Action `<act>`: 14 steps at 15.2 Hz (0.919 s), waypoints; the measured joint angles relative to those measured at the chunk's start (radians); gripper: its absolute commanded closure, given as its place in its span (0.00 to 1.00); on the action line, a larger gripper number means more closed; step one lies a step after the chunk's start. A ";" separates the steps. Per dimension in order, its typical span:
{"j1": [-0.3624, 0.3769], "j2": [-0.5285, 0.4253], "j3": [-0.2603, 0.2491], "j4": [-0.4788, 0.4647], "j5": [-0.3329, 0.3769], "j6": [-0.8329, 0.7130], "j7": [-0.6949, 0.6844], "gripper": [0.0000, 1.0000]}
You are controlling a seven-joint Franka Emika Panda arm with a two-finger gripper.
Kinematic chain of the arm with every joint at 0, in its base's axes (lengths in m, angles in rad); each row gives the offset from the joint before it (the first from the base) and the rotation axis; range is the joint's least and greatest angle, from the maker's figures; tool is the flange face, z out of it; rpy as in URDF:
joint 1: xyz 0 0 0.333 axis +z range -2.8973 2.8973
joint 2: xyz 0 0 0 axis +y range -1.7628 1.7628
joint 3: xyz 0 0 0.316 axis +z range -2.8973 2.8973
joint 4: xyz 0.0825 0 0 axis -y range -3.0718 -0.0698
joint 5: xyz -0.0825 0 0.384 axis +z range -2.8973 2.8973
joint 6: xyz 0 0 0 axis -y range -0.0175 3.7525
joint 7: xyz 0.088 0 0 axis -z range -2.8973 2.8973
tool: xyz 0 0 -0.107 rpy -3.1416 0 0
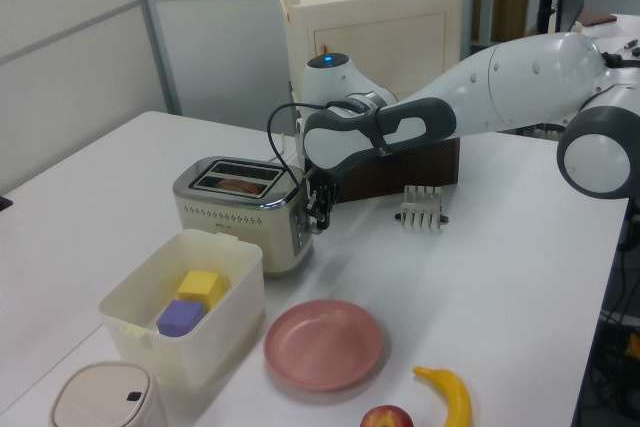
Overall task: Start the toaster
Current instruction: 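Press the toaster lever down with the gripper, lowering the bread, then lift the gripper off the lever and away from the toaster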
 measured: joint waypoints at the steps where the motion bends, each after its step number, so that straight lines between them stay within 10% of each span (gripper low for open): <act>1: 0.000 0.000 0.000 0.000 0.000 0.000 0.000 1.00; 14: 0.001 -0.076 0.000 0.031 0.000 -0.021 0.000 1.00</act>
